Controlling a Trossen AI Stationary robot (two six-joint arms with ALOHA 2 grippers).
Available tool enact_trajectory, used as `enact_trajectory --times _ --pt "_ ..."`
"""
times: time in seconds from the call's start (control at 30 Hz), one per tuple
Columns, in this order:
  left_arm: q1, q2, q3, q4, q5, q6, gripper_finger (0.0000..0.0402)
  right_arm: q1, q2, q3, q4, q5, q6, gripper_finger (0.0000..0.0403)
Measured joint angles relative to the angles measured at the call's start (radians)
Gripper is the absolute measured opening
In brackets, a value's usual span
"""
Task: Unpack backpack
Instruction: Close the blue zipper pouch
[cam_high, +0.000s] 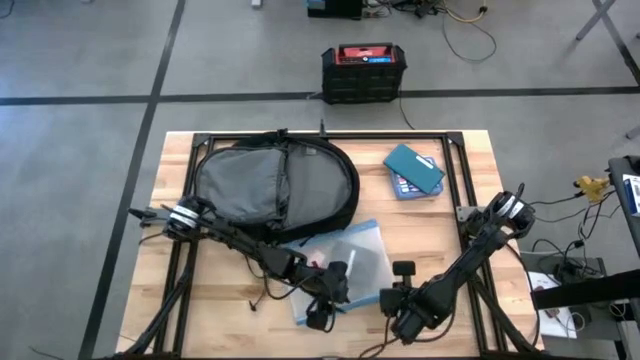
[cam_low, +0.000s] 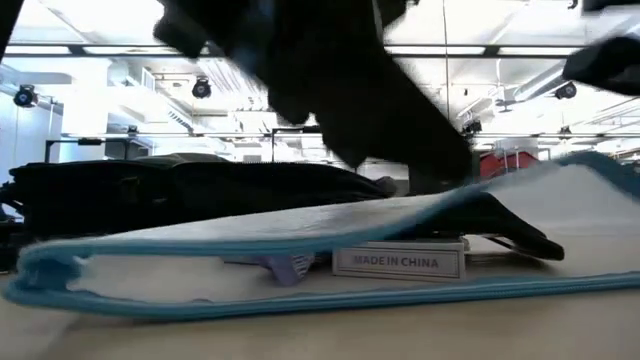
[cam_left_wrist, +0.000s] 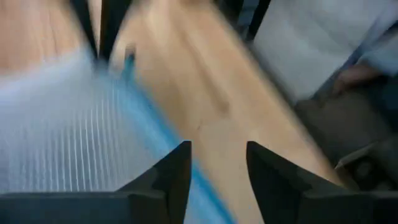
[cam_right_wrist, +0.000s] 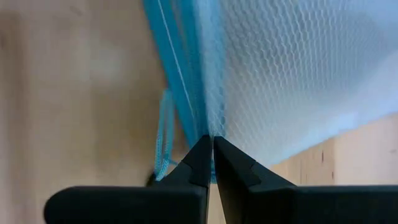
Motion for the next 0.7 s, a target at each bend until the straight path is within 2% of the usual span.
enact_trajectory --times 0.13,0.27,0.4,0.53,0.7 --pt "-0.023 0.037 0.002 0.181 -0.067 0.051 0.0160 -0.020 0.000 -0.044 0.052 -0.037 -0.024 0.0002" --pt "-0.014 0.113 0.004 0.196 -0.133 0.014 0.0156 -0.033 -0.001 -0.063 0.199 -0.146 -0.098 0.0002" --pt "-0.009 0.159 0.013 0.202 -0.161 -0.073 0.0148 -0.016 -0.008 -0.015 0.134 -0.182 -0.159 0.0002" --pt "-0.014 0.168 0.015 0.052 -0.197 -0.165 0.0134 0.015 -0.058 0.030 0.067 -0.142 -0.191 0.0002" --pt "-0.049 0.112 0.016 -0.153 -0.308 -0.302 0.0116 0.072 -0.118 0.010 0.044 -0.039 -0.187 0.0002"
